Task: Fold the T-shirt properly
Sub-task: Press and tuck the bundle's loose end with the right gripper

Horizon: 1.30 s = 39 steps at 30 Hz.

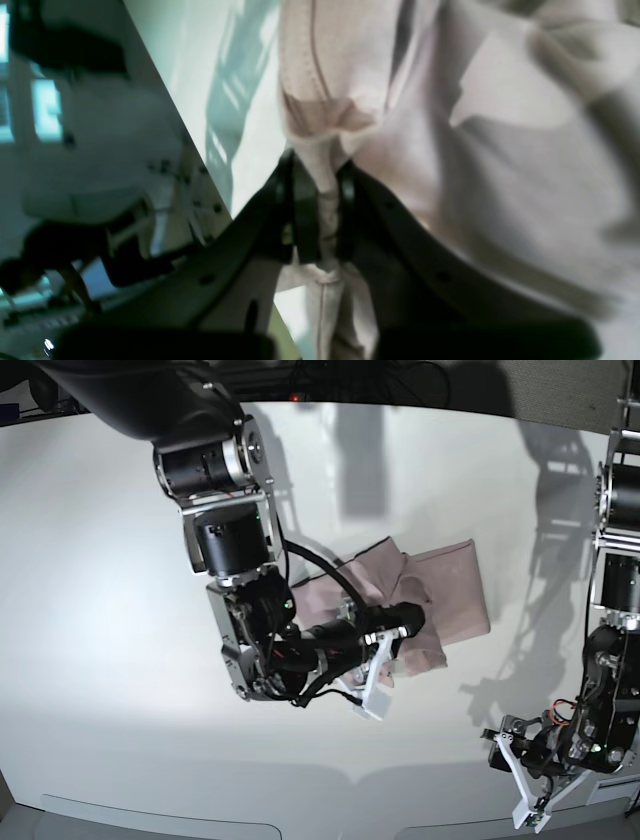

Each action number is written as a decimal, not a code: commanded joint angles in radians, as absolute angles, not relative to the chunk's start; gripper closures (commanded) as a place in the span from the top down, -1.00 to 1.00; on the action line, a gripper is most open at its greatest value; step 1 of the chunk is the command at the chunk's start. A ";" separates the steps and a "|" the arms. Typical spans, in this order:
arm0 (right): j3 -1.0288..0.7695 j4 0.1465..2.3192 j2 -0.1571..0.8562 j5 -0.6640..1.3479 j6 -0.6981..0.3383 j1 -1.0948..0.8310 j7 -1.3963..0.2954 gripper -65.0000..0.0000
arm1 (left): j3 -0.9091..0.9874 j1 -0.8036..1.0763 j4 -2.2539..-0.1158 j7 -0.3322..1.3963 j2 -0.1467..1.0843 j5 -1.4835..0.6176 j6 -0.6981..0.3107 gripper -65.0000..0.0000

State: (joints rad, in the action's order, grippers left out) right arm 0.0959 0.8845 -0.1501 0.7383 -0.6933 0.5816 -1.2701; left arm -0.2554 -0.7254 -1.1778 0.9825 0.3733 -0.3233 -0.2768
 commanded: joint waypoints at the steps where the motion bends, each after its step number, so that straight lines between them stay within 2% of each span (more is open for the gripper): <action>1: 0.118 0.900 -0.157 0.766 -0.698 0.617 -1.236 -1.00 | -0.250 -0.762 -1.193 0.965 0.383 -0.326 -0.277 0.14; 8: 0.217 0.900 -0.157 0.767 -0.698 0.617 -1.120 -1.00 | -0.250 -0.762 -1.193 0.969 0.383 -0.326 -0.277 0.14; 22: 0.218 0.900 -0.157 0.765 -0.698 0.617 -0.921 -1.00 | -0.250 -0.762 -1.193 0.969 0.382 -0.327 -0.276 0.14; 33: 0.266 0.900 -0.157 0.766 -0.698 0.617 -0.920 -1.00 | -0.250 -0.762 -1.193 0.968 0.382 -0.327 -0.277 0.14; 37: 0.363 0.900 -0.157 0.798 -0.698 0.617 -0.899 -0.15 | -0.250 -0.762 -1.193 0.969 0.382 -0.326 -0.277 0.14; 39: 0.411 0.900 -0.157 0.845 -0.698 0.617 -0.882 0.11 | -0.250 -0.762 -1.193 0.969 0.382 -0.326 -0.277 0.14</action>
State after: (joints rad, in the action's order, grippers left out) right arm 0.4160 0.8841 -0.1471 0.8238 -0.6891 0.5819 -0.9047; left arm -0.2554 -0.7254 -1.1778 0.9844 0.3737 -0.3233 -0.2768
